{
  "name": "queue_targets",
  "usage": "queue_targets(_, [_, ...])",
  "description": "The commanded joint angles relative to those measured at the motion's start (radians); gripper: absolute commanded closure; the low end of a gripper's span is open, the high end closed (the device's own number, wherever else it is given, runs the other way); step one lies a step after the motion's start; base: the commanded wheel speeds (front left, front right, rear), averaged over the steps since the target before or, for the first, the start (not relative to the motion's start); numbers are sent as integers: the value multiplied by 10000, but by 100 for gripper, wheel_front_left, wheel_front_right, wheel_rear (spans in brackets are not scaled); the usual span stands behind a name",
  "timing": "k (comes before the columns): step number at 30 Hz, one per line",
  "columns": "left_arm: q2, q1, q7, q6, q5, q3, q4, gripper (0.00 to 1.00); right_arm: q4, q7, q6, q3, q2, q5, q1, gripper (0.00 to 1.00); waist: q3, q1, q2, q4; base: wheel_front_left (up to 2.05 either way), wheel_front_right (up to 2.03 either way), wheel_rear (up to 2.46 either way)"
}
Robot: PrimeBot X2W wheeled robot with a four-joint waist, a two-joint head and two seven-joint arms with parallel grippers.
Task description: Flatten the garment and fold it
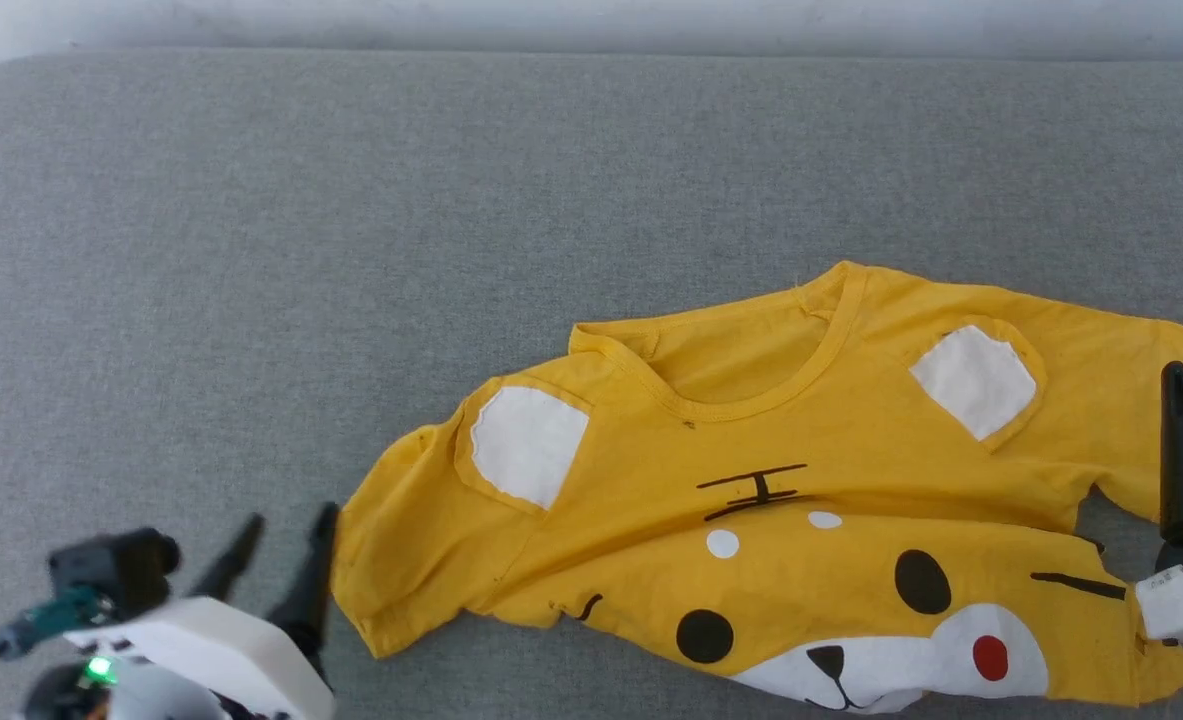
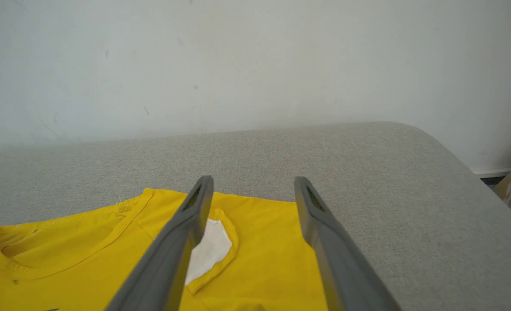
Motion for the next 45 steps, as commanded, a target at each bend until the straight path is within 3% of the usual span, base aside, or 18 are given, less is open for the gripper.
queue_targets(1, [402,-314,-6,191,381,196,87,0,-23,-41,-17,-4,28,-38,27,0,57,0,0,-63,0,0,0])
queue_targets(7, [875,-996,467,-104,883,-280,660,0,28,-97,-17,69,28,9,-17,0,168,0,0,-166,0,0,0])
queue_targets(13, [1067,-1689,1040,-881,1128,-1100,1543,0,54,-126,-17,57,28,-7,-70,0,274,0,0,-214,0,0,0])
queue_targets(18, [944,-1853,1462,-1358,947,-1601,2161,0,64,-124,-17,30,28,-17,-60,0,284,0,0,-196,0,0,0])
queue_targets(24, [690,-1965,1432,-1614,911,-1890,3255,0,42,-31,-17,47,28,-85,-70,0,204,0,0,-128,0,0,0])
queue_targets(25, [628,-1973,1469,-1712,858,-1972,3448,23,32,-10,-17,65,28,-101,-71,0,183,0,0,-122,0,0,0])
queue_targets(26, [551,-1982,1491,-1823,786,-2043,3602,95,19,9,-17,77,28,-110,-72,0,168,0,0,-118,0,0,0])
queue_targets(27, [501,-1989,1564,-2002,707,-2161,3733,100,5,26,-17,87,28,-118,-72,0,151,0,0,-115,0,0,0])
queue_targets(29, [364,-2034,1546,-2217,535,-2210,3894,100,-18,54,-17,78,28,-138,-57,0,106,0,0,-94,0,0,0])
queue_targets(32, [231,-2210,965,-2141,600,-1918,3927,100,-44,92,-17,56,28,-163,-12,0,14,0,0,-63,0,0,0])
queue_targets(39, [-80,-2371,-1294,-1255,781,-320,2837,100,-68,159,-17,107,28,-215,78,0,-205,0,0,-35,0,0,0])
queue_targets(45, [187,-1511,-1832,-545,532,809,1786,100,3,232,-17,187,28,-132,104,0,-232,0,0,-57,0,0,0])
